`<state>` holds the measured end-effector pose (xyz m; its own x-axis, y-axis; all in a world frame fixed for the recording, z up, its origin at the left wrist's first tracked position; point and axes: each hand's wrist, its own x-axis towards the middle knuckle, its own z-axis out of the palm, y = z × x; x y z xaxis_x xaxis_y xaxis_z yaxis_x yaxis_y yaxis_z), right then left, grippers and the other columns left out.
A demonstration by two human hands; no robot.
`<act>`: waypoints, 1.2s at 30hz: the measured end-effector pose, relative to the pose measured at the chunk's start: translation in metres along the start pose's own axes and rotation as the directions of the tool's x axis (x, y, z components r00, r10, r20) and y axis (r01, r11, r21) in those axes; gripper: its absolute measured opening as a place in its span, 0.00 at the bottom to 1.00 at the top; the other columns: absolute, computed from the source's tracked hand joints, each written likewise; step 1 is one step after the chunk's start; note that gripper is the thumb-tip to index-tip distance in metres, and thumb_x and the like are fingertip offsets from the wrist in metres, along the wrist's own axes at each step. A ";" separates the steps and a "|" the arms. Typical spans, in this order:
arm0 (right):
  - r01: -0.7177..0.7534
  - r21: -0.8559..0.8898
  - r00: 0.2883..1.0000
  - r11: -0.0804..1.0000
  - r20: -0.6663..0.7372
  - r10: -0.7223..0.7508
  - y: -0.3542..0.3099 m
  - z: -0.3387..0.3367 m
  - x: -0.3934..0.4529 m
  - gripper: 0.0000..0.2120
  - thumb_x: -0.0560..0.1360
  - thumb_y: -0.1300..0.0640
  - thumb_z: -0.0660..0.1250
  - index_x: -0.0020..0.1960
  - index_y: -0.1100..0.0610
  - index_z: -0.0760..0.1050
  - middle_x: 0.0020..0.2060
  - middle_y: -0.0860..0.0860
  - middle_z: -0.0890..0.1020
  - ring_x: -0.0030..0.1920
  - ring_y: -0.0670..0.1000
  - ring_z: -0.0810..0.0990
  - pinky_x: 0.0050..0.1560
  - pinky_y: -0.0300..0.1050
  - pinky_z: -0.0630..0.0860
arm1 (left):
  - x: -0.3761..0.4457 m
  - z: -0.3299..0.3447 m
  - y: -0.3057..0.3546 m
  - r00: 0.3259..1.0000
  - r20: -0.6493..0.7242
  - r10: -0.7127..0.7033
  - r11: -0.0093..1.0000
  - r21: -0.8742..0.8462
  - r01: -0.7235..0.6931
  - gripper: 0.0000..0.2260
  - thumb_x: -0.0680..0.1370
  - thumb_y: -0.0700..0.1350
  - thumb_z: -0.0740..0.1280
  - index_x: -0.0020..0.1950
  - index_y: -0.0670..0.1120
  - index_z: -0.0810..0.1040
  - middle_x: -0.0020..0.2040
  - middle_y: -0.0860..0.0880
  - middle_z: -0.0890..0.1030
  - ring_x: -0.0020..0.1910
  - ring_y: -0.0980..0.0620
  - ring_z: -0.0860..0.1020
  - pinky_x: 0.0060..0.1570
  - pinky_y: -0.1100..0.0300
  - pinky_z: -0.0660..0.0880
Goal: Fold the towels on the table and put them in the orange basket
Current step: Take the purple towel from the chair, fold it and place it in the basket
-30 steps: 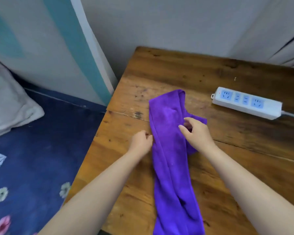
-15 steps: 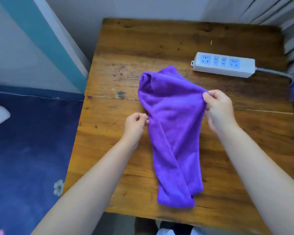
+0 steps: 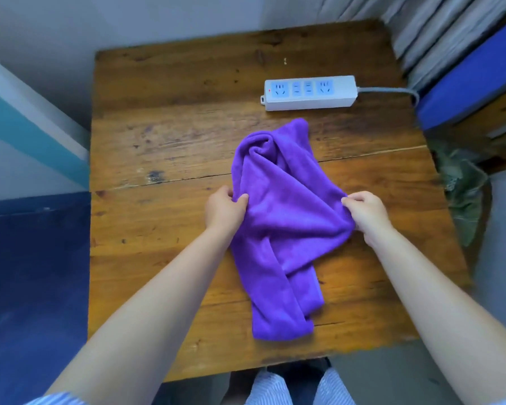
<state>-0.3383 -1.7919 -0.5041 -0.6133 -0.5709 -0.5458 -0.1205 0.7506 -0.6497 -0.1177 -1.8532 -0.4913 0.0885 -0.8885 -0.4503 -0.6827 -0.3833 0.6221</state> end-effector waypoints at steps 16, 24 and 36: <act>0.195 -0.478 0.952 0.856 0.302 -0.048 -0.024 -0.034 -0.016 0.07 0.74 0.64 0.61 0.43 0.62 0.78 0.39 0.57 0.76 0.42 0.53 0.71 0.41 0.40 0.63 | 0.041 -0.086 0.073 0.829 -0.289 0.479 0.873 0.260 -0.413 0.13 0.79 0.46 0.57 0.48 0.39 0.77 0.48 0.39 0.76 0.51 0.42 0.71 0.49 0.54 0.66; 0.179 -0.674 0.969 0.717 0.245 -0.012 -0.008 -0.034 -0.018 0.11 0.72 0.64 0.62 0.53 0.60 0.77 0.53 0.58 0.80 0.54 0.58 0.77 0.49 0.42 0.71 | 0.024 -0.030 0.039 0.889 -0.104 0.445 0.829 0.424 -0.366 0.11 0.76 0.42 0.62 0.55 0.38 0.74 0.56 0.38 0.75 0.57 0.40 0.71 0.52 0.52 0.65; 0.206 -0.483 0.976 0.851 0.160 -0.146 -0.020 0.000 -0.008 0.10 0.73 0.58 0.66 0.50 0.62 0.78 0.52 0.58 0.81 0.53 0.56 0.76 0.48 0.41 0.69 | -0.002 0.000 0.042 0.887 0.234 0.397 0.906 0.053 -0.420 0.18 0.75 0.44 0.65 0.28 0.45 0.63 0.26 0.49 0.64 0.33 0.49 0.64 0.32 0.59 0.54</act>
<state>-0.3314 -1.8029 -0.4867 -0.4565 -0.7200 -0.5227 -0.6064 0.6817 -0.4094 -0.1470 -1.8676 -0.4643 -0.3625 -0.8815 -0.3025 -0.6943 0.0390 0.7186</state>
